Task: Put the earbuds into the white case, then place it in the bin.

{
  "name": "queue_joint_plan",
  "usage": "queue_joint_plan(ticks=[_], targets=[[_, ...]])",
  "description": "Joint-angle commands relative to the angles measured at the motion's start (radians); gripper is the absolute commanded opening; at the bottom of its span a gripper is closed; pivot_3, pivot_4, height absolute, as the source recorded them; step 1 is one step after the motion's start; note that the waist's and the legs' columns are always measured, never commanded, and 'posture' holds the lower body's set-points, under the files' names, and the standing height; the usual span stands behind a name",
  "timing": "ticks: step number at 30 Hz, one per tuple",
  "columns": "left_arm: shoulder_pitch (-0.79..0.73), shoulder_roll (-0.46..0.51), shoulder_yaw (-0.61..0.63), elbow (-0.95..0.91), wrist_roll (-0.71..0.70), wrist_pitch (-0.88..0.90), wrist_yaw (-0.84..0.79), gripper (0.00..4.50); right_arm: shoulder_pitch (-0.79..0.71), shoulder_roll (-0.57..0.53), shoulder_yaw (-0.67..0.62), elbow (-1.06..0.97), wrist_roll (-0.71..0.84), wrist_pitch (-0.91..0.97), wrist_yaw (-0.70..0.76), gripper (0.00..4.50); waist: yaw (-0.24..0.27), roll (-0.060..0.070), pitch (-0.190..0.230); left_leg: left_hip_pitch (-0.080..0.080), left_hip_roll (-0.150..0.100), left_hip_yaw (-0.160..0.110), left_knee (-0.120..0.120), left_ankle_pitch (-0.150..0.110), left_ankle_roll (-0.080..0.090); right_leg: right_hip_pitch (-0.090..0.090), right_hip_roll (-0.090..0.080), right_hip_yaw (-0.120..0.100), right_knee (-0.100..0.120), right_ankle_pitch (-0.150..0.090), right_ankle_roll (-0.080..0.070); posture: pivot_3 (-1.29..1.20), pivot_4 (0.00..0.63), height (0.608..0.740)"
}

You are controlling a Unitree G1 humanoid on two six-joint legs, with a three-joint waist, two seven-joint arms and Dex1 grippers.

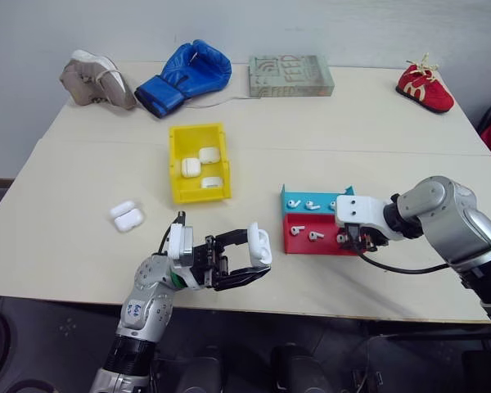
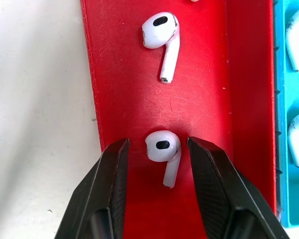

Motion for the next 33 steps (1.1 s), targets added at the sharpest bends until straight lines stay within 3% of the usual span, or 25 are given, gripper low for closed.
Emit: queue_joint_plan(ticks=[1, 5, 6, 11, 18, 20, 22, 25, 28, 33], targets=[[0.006, 0.004, 0.004, -0.047, -0.006, -0.005, 0.005, 2.78, -0.008, 0.003, -0.013, 0.003, -0.006, 0.009, 0.001, 1.66, 0.000, 0.000, 0.000, 0.000, 0.000, 0.000, 0.000, 0.000, 0.000, 0.000, 0.000, 0.000, 0.000, 0.000, 0.000, 0.00, 0.150, 0.740], [0.004, 0.001, 0.004, -0.046, -0.007, -0.016, 0.001, 2.78, -0.009, 0.005, -0.015, 0.006, -0.007, 0.006, -0.005, 0.53, 0.000, 0.000, 0.000, 0.000, 0.000, 0.000, 0.000, 0.000, 0.000, 0.000, 0.000, 0.000, 0.000, 0.000, 0.000, 0.00, 0.150, 0.740], [0.002, 0.000, 0.004, -0.047, -0.007, -0.016, 0.002, 2.78, -0.009, 0.005, -0.016, 0.006, -0.007, 0.006, -0.005, 0.43, 0.000, 0.000, 0.000, 0.000, 0.000, 0.000, 0.000, 0.000, 0.000, 0.000, 0.000, 0.000, 0.000, 0.000, 0.000, 0.00, 0.150, 0.740], [-0.009, -0.006, 0.002, -0.050, -0.015, -0.014, -0.002, 2.78, -0.010, -0.001, -0.035, -0.013, 0.013, 0.014, 0.002, 0.43, 0.000, 0.000, 0.000, 0.000, 0.000, 0.000, 0.000, 0.000, 0.000, 0.000, 0.000, 0.000, 0.001, 0.000, 0.000, 0.00, 0.150, 0.740], [-0.037, -0.020, -0.001, -0.110, -0.090, 0.041, -0.021, 2.78, 0.117, -0.013, -0.361, -0.113, 0.312, -0.093, 0.054, 0.43, 0.006, 0.000, 0.000, 0.000, 0.000, -0.001, 0.000, 0.000, 0.000, 0.000, 0.000, -0.001, 0.001, 0.000, 0.000, 0.00, 0.150, 0.740], [-0.057, -0.031, -0.006, -0.132, -0.118, 0.060, -0.023, 2.78, 0.189, 0.067, -0.543, -0.147, 0.463, -0.144, 0.025, 0.43, 0.008, -0.001, 0.000, 0.000, 0.000, -0.001, 0.000, 0.000, 0.000, 0.001, 0.000, -0.001, 0.000, 0.000, 0.000, 0.00, 0.150, 0.740], [-0.076, -0.036, -0.004, -0.139, -0.149, 0.083, -0.032, 2.78, 0.249, 0.139, -0.691, -0.216, 0.613, -0.079, -0.038, 0.43, 0.007, -0.001, 0.000, 0.000, 0.000, -0.001, 0.000, 0.000, 0.000, 0.002, 0.000, -0.001, 0.000, 0.000, 0.000, 0.00, 0.150, 0.740], [-0.104, -0.032, 0.001, -0.126, -0.184, 0.135, -0.040, 2.78, 0.290, 0.279, -0.804, -0.330, 0.812, -0.033, -0.176, 0.43, 0.001, -0.001, 0.000, 0.000, 0.000, -0.001, 0.001, 0.000, 0.000, 0.002, 0.000, -0.001, 0.003, 0.000, 0.001, 0.00, 0.150, 0.740], [-0.132, -0.037, 0.012, -0.091, -0.200, 0.156, -0.057, 2.78, 0.317, 0.422, -0.797, -0.460, 0.932, -0.050, -0.307, 0.43, -0.004, -0.001, 0.000, 0.001, 0.000, 0.000, 0.001, 0.000, 0.000, 0.001, 0.001, 0.000, 0.003, 0.000, 0.001, 0.00, 0.150, 0.740], [-0.167, -0.053, 0.031, -0.059, -0.239, 0.203, -0.055, 2.78, 0.343, 0.572, -0.665, -0.568, 0.940, -0.153, -0.372, 0.43, -0.001, 0.000, 0.000, 0.001, 0.000, 0.000, 0.001, 0.000, 0.000, 0.001, 0.001, 0.001, 0.004, 0.000, 0.001, 0.00, 0.150, 0.740]])
